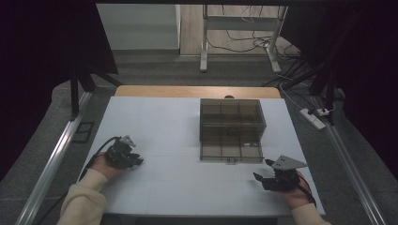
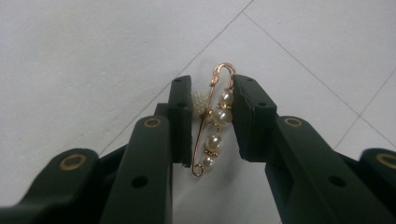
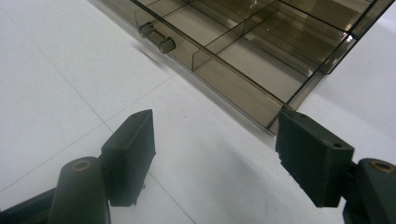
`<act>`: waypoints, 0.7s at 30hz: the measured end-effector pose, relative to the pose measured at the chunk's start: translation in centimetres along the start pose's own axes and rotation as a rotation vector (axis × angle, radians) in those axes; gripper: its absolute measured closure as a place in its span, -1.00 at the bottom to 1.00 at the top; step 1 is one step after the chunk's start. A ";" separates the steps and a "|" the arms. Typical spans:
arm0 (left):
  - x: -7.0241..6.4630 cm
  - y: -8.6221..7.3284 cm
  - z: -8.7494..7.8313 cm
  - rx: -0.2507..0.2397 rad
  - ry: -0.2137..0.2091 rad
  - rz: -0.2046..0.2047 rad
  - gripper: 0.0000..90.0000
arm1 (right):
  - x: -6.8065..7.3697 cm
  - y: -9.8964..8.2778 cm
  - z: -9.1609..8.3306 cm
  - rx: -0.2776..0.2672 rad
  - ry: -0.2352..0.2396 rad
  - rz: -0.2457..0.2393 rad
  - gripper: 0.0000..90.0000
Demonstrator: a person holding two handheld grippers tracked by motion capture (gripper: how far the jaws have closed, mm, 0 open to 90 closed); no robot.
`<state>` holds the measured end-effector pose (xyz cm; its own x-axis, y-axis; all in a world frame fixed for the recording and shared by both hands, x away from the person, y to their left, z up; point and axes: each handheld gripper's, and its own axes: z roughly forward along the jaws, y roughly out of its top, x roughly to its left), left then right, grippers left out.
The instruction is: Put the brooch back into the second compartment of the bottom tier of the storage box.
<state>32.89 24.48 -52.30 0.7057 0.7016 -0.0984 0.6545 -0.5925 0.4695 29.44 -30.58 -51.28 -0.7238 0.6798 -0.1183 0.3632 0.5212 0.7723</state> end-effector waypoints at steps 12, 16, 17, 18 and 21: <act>0.3 -0.5 -0.3 -0.053 -0.013 -0.033 0.53 | 0.0 0.0 0.1 -0.001 -0.002 -0.001 -0.38; 0.4 -0.5 -0.7 -0.087 -0.015 -0.049 0.53 | 0.0 0.0 0.0 -0.002 -0.003 0.001 -0.38; 0.5 -0.5 -0.8 -0.097 -0.016 -0.056 0.53 | 0.0 0.0 0.0 -0.002 -0.003 0.001 -0.38; 0.5 -0.5 -0.8 -0.103 -0.017 -0.058 0.53 | 0.0 0.0 0.0 -0.002 -0.003 0.001 -0.38; 0.4 -0.4 -0.8 -0.112 -0.012 -0.067 0.53 | 0.0 0.0 0.0 -0.002 -0.002 0.001 -0.38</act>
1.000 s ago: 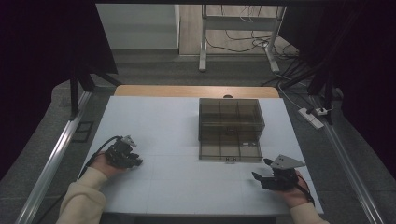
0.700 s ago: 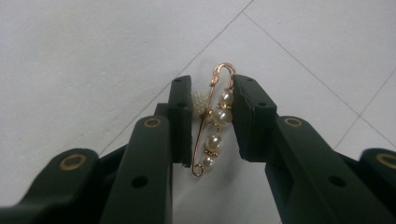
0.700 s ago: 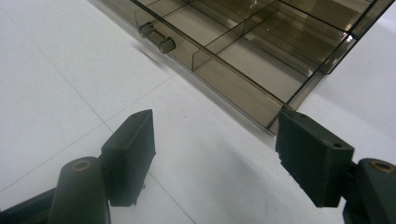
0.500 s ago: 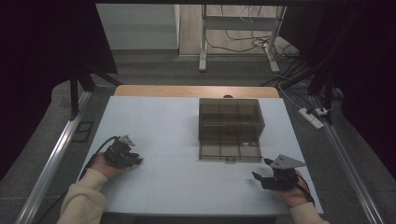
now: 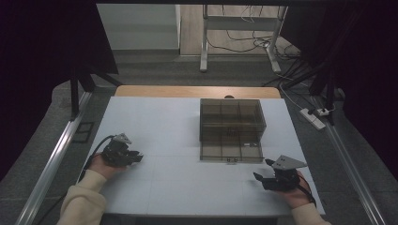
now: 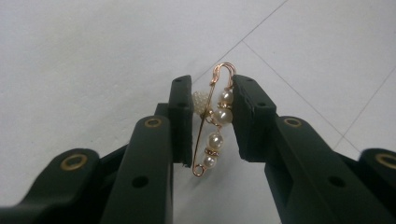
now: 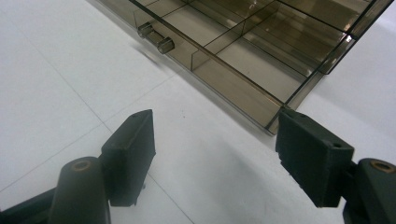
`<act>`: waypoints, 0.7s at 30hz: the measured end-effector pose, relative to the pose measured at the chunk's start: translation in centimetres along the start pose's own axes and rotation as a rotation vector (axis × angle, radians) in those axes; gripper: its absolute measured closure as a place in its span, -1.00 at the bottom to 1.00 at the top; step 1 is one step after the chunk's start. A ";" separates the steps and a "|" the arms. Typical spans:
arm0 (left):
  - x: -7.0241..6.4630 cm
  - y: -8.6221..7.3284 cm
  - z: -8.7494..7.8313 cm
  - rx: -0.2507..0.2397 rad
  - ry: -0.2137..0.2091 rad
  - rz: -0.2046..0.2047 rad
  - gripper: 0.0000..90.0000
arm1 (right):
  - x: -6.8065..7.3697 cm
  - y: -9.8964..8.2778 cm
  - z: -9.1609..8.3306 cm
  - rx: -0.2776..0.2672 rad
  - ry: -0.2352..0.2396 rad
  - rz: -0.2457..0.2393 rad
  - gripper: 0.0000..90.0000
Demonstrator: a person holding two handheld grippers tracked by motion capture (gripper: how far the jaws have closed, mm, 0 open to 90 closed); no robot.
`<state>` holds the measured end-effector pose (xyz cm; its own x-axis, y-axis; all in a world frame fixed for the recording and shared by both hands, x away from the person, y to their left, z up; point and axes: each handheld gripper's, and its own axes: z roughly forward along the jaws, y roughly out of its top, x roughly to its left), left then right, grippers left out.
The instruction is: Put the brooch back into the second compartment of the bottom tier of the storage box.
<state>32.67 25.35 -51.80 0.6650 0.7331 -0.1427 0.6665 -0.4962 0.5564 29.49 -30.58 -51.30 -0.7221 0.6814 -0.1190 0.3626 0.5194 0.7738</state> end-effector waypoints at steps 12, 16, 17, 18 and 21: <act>-0.2 0.2 -0.6 -0.118 0.016 -0.038 0.53 | 0.0 0.0 0.0 0.002 0.001 0.000 -0.38; -0.2 0.3 -0.8 -0.151 0.025 -0.050 0.53 | 0.0 0.0 0.0 0.004 0.003 -0.001 -0.38; -0.3 0.3 -0.8 -0.157 0.028 -0.051 0.53 | 0.0 0.0 0.0 0.004 0.002 -0.001 -0.38; -0.3 0.3 -0.8 -0.162 0.030 -0.052 0.53 | 0.0 0.0 0.0 0.004 0.004 -0.001 -0.38; -0.5 0.5 -0.9 -0.188 0.026 -0.055 0.53 | 0.0 0.0 0.0 0.004 0.003 0.000 -0.38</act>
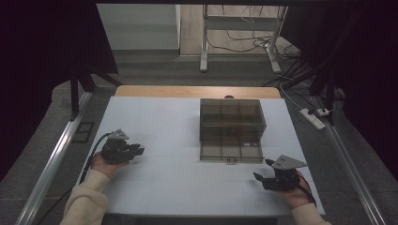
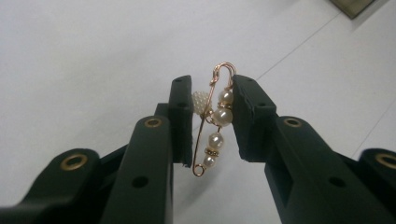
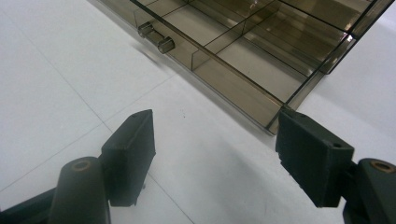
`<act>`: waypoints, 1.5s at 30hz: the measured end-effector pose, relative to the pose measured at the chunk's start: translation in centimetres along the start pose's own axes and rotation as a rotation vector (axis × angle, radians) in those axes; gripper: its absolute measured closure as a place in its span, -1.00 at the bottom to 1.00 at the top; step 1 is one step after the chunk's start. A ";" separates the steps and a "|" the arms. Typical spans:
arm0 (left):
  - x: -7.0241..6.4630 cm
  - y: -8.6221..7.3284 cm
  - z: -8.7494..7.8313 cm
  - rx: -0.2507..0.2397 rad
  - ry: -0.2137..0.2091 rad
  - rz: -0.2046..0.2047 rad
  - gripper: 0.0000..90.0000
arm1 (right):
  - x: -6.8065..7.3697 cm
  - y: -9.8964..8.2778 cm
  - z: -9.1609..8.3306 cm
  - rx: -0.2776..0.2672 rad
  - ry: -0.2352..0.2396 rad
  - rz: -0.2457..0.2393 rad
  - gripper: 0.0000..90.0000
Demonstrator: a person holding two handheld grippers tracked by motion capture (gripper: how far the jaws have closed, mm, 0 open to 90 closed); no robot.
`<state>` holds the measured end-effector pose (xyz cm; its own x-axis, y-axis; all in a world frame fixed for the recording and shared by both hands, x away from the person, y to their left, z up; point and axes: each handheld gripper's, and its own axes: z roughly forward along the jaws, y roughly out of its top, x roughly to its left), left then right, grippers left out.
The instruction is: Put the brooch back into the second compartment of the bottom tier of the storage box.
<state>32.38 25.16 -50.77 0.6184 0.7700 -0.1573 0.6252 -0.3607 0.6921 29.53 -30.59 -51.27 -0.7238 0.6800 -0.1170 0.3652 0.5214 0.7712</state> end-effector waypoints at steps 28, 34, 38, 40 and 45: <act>-2.6 2.7 1.0 -0.087 -0.012 0.045 0.53 | -0.1 0.0 -0.1 -0.005 -0.011 0.004 -0.38; -3.4 3.4 1.6 -0.103 -0.010 0.059 0.53 | -0.1 0.0 0.0 -0.002 -0.009 0.003 -0.38; -3.6 3.7 1.8 -0.122 -0.007 0.053 0.53 | -0.1 0.0 0.0 -0.001 -0.007 0.001 -0.38; -3.7 3.8 1.9 -0.122 -0.009 0.055 0.53 | -0.1 0.0 0.0 0.000 -0.007 0.001 -0.38; -3.8 4.0 2.1 -0.131 -0.019 0.055 0.53 | -0.1 0.0 0.1 0.003 -0.008 0.002 -0.38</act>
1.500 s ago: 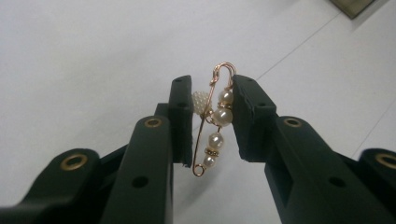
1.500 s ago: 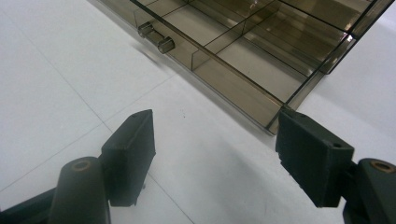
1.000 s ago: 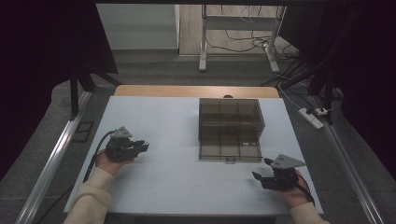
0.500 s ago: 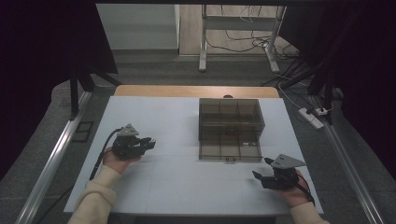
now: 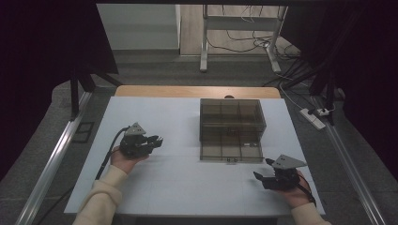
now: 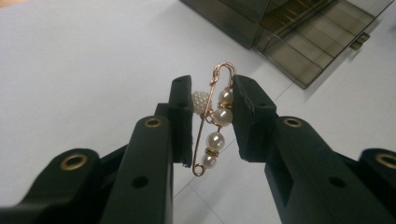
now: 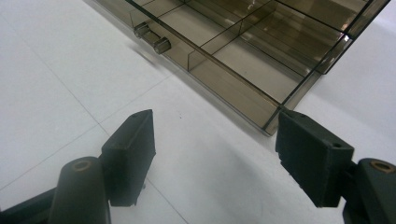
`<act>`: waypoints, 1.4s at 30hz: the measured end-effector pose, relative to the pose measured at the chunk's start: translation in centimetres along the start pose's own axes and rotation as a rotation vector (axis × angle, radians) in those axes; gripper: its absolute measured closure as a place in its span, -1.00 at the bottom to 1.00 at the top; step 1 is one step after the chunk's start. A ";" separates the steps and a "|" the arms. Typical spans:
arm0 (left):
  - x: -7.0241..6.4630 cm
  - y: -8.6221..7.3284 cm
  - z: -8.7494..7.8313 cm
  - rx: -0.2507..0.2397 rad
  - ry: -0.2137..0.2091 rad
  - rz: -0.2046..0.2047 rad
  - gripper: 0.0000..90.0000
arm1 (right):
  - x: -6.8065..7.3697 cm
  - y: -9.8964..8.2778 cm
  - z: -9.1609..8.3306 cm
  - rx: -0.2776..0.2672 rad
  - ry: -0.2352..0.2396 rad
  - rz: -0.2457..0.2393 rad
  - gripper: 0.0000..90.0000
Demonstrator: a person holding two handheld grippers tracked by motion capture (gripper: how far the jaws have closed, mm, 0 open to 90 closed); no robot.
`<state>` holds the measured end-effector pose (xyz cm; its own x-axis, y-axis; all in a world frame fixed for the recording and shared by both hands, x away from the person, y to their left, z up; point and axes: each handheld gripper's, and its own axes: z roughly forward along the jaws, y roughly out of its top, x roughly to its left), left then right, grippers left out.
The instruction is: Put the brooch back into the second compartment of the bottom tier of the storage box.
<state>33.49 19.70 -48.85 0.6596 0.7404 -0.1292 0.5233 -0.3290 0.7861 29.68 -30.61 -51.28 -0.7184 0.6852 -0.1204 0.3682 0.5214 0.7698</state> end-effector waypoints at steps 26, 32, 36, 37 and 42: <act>-2.4 2.5 3.2 0.000 -0.069 0.047 0.53 | 0.0 0.0 0.0 0.000 -0.002 -0.001 -0.38; -3.0 2.9 3.9 0.004 -0.080 0.060 0.53 | -0.1 0.0 0.0 -0.003 -0.001 0.000 -0.38; -3.1 3.0 4.1 0.003 -0.083 0.055 0.53 | -0.1 0.0 0.0 -0.001 -0.002 -0.002 -0.38; -3.1 3.1 4.2 0.000 -0.088 0.049 0.53 | -0.1 0.0 0.0 -0.002 -0.002 -0.003 -0.38; -3.1 3.2 4.7 -0.010 -0.102 0.035 0.53 | 0.0 0.0 0.1 -0.002 -0.004 -0.005 -0.38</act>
<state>35.68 13.65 -48.76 0.7293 0.6647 -0.1619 0.4936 -0.3474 0.7973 29.76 -30.53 -51.32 -0.7181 0.6843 -0.1266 0.3636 0.5240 0.7702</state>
